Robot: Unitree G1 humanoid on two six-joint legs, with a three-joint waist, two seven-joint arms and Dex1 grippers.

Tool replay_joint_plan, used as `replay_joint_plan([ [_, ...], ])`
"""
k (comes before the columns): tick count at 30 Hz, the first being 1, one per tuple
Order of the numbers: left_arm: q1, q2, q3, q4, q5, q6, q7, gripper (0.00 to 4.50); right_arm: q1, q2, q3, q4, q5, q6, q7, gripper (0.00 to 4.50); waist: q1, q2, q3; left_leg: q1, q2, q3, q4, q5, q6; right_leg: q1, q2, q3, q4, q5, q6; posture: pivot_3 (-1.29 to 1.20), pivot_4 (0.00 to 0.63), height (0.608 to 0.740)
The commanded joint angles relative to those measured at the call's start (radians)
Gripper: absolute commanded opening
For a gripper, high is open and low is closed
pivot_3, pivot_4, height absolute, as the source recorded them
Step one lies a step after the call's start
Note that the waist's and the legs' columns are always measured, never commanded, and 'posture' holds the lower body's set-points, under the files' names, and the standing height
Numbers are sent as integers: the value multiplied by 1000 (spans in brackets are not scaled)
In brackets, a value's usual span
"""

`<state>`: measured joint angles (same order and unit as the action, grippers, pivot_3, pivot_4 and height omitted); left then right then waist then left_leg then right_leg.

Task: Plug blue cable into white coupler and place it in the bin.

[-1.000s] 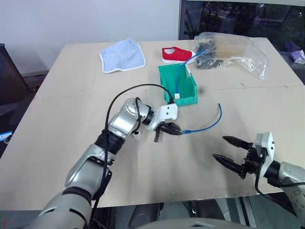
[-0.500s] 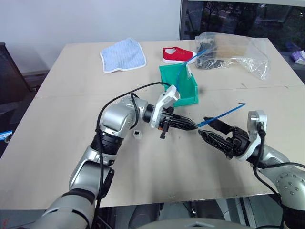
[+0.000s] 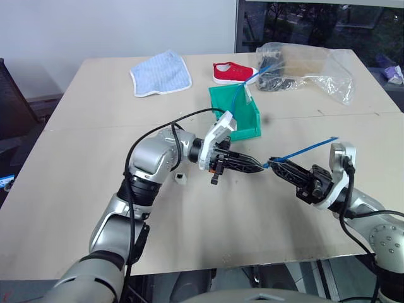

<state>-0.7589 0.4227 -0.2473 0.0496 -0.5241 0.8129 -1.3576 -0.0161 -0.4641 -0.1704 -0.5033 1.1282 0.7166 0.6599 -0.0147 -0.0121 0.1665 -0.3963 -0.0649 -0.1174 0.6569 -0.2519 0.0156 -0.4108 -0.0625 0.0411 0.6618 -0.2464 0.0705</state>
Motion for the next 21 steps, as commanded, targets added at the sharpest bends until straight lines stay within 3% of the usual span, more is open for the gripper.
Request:
replay_joint_plan([
  [1,23,0,60,-94,-34,-1,73,2342,-10,-3,-13,-29,12,-17,-2,0,0,0,0,0,0,0,0,0,0,0,0,0,0,0,0,0,150,740],
  [7,276,54,242,-481,-77,-46,277,2503,-5,11,-38,11,-59,-82,-5,0,-7,0,0,0,3,1,-1,1,-1,-1,-2,3,-1,0,0,0,150,740],
  [13,681,-20,397,-711,198,-318,668,2503,-14,19,-13,29,-119,-112,4,0,3,0,-1,2,3,4,-3,-1,2,-1,-3,4,-1,0,-1,0,150,740],
  [17,912,-80,357,-737,324,-449,797,2503,-28,16,1,29,-128,-104,6,0,13,-2,-3,2,2,4,-3,-2,3,0,-4,4,-1,0,-1,0,150,740],
  [21,985,-142,337,-667,394,-535,902,2503,-41,2,9,37,-133,-90,22,0,32,-2,-3,2,1,3,-3,-2,3,1,-5,2,-1,0,-1,0,150,740],
])
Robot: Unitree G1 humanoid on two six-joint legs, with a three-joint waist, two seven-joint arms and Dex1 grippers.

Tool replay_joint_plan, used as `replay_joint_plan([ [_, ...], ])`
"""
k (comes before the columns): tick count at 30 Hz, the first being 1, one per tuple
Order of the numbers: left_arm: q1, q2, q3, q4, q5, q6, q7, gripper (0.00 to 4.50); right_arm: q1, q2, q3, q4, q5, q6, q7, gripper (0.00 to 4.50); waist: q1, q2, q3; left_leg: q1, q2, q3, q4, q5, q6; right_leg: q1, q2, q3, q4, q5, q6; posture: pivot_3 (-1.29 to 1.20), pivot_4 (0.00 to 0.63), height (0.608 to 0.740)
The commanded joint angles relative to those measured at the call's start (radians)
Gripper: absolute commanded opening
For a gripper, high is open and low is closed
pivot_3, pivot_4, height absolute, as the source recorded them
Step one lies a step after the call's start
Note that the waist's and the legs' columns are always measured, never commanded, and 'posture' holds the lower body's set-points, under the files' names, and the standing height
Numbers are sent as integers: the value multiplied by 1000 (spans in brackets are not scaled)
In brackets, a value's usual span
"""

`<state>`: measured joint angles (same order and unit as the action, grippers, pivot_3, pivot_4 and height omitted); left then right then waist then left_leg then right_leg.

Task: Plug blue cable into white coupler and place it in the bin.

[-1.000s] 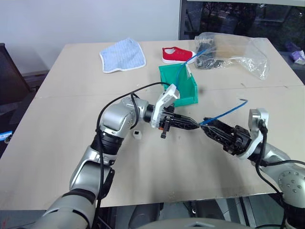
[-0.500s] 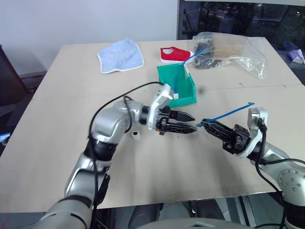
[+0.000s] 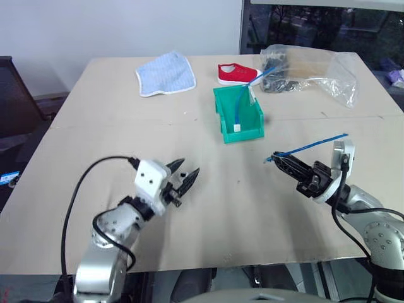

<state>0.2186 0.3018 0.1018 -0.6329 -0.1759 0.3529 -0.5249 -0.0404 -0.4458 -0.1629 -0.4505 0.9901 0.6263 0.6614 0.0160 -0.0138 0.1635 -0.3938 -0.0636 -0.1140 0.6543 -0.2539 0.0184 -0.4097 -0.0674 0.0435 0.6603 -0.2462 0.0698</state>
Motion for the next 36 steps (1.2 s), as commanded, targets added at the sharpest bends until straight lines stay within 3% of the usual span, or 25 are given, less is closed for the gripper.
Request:
replay_joint_plan([
  [1,10,-34,-17,28,59,-86,91,2503,-19,-22,3,-11,-1,2,27,0,1,-1,-1,0,0,0,0,0,0,0,0,-1,0,0,0,0,150,740],
  [11,35,-91,-89,133,87,-124,173,2503,-33,-25,1,5,-19,-1,29,0,-3,-1,-1,0,0,0,-1,0,0,0,3,-1,-1,0,0,0,150,740],
  [24,18,-58,-121,197,118,-161,179,2503,-21,-30,-6,-9,-26,1,16,0,-3,-1,-2,0,0,0,-1,0,0,0,4,-1,-1,0,0,0,150,740],
  [29,18,-53,-129,214,131,-184,185,549,-16,-32,-7,-13,-30,-1,12,0,-3,-1,-2,0,0,0,-1,0,0,0,4,-1,-1,0,0,0,150,740],
  [36,-117,-10,-143,337,74,-234,71,522,-65,-52,65,-4,-139,-38,47,0,-3,-1,-2,0,0,-1,0,0,0,0,4,-2,-1,0,0,0,150,740],
])
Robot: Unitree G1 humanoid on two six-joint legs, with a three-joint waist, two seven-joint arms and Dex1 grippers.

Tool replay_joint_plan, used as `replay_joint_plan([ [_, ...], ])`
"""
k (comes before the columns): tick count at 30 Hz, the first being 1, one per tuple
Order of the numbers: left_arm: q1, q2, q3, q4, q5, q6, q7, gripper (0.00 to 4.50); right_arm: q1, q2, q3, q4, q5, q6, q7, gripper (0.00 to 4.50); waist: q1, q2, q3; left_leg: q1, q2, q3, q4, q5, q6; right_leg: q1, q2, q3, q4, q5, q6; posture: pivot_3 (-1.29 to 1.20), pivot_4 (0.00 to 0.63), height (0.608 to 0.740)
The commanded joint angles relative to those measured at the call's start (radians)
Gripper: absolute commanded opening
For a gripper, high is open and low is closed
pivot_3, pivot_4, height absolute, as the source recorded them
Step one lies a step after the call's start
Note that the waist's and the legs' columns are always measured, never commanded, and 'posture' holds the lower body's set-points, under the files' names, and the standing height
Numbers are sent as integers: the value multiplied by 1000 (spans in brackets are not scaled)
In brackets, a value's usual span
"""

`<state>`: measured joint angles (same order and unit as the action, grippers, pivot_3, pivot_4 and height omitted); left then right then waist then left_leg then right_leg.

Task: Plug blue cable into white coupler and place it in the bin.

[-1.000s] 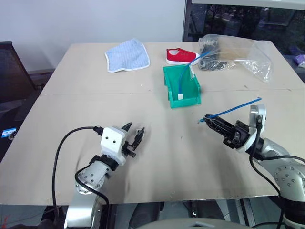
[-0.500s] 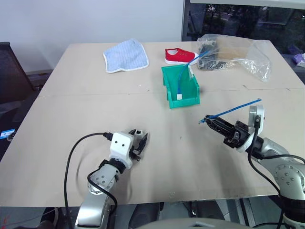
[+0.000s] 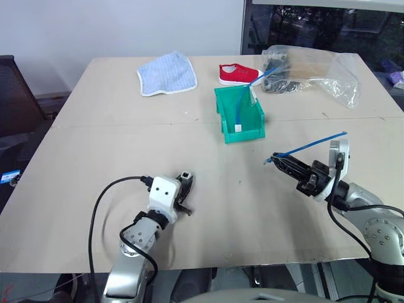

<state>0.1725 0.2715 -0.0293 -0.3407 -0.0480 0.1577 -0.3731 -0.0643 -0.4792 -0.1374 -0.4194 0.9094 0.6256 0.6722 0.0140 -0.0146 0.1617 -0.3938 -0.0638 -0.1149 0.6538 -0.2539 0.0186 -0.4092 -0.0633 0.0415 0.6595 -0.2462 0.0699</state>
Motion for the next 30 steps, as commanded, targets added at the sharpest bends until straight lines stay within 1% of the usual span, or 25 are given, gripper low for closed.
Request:
replay_joint_plan([
  [1,-113,31,-23,73,-82,-46,-134,522,-59,-28,66,-27,-94,-54,53,0,-1,0,0,0,0,0,0,0,0,0,0,0,0,0,0,0,150,740],
  [2,-151,40,-34,99,-104,-51,-181,522,-77,-34,88,-17,-126,-70,70,0,-2,0,0,1,0,0,0,0,0,0,0,0,1,0,0,0,150,740],
  [4,-261,64,-72,178,-168,-43,-332,522,-136,-43,146,25,-201,-111,113,0,-2,0,0,1,0,0,0,0,0,0,1,0,1,0,0,0,150,740],
  [6,-367,92,-120,283,-184,-65,-477,522,-195,-54,205,81,-286,-170,163,0,-2,0,0,0,-1,0,1,0,0,0,1,0,1,0,0,0,150,740],
  [10,-562,126,-219,567,-124,-209,-697,522,-296,-40,278,212,-409,-301,252,0,-8,0,0,1,-1,1,1,1,-1,0,1,0,0,0,0,0,150,740],
  [13,-716,107,-259,794,-101,-288,-827,522,-364,-40,336,309,-508,-406,316,0,-18,0,0,-2,-1,1,0,3,-5,-1,1,0,-2,0,0,0,150,740],
  [17,-854,69,-267,1017,-68,-388,-899,522,-392,-40,361,389,-577,-486,362,0,-20,0,0,-3,-2,-1,1,3,-5,-1,0,-2,-2,0,0,0,150,740],
  [20,-915,52,-271,1125,-47,-446,-941,522,-397,-37,366,414,-601,-518,383,0,-25,-1,0,-3,-2,-2,1,3,-5,-2,0,-2,-1,0,1,0,150,740],
  [24,-949,41,-269,1206,-33,-492,-989,522,-404,-31,373,441,-635,-550,401,0,-26,-1,0,-2,-2,-2,2,3,-4,-1,0,-2,2,0,1,0,150,740],
  [28,-967,35,-266,1256,-23,-525,-1004,522,-414,-21,372,475,-655,-573,415,0,-27,-1,-1,-2,-2,-2,4,2,-2,-1,0,-2,2,0,1,0,150,740],
  [30,-974,32,-262,1272,-19,-534,-1007,522,-423,-13,371,483,-655,-577,422,0,-27,-1,-1,-2,-2,-2,4,3,-4,-1,0,-2,3,0,1,0,150,740],
])
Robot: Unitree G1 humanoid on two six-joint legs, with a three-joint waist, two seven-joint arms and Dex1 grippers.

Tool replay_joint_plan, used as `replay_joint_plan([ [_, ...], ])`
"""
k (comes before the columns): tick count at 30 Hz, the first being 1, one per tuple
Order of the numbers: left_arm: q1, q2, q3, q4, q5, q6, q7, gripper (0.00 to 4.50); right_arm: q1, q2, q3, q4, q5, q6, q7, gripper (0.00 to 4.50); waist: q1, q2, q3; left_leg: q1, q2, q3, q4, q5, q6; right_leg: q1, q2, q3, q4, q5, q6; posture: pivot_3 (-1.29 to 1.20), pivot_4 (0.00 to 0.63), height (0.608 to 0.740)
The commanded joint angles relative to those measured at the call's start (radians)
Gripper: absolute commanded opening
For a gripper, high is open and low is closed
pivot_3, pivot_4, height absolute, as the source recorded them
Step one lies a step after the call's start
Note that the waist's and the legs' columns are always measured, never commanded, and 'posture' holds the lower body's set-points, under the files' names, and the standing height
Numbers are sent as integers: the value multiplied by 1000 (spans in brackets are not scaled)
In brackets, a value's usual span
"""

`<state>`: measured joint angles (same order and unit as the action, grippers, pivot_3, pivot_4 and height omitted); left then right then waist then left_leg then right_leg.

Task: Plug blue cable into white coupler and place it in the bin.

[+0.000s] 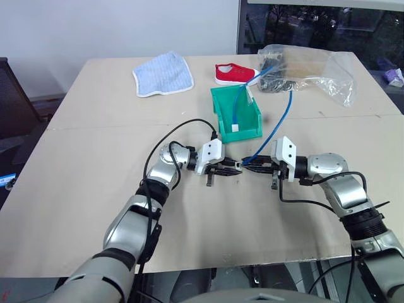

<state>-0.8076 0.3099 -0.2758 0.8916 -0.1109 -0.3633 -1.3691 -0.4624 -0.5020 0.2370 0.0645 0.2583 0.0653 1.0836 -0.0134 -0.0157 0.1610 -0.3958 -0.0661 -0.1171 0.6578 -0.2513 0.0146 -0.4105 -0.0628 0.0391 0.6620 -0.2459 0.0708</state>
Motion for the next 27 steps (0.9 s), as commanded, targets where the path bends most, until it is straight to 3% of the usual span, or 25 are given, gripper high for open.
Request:
replay_joint_plan([
  [1,4,-8,-15,46,46,-17,-12,522,-31,14,-4,1,-5,-15,12,0,0,0,0,0,0,0,0,0,0,0,0,0,0,0,0,0,150,740],
  [19,-28,-16,1,96,74,-49,-19,522,-59,-5,29,47,-62,-4,95,0,1,0,-1,0,0,-1,2,0,0,1,0,0,0,0,0,0,150,740],
  [27,-29,-25,7,99,83,-57,-24,522,-81,33,47,95,-104,11,45,0,-1,-1,-2,0,0,-1,3,0,0,1,0,0,1,0,1,0,150,740],
])
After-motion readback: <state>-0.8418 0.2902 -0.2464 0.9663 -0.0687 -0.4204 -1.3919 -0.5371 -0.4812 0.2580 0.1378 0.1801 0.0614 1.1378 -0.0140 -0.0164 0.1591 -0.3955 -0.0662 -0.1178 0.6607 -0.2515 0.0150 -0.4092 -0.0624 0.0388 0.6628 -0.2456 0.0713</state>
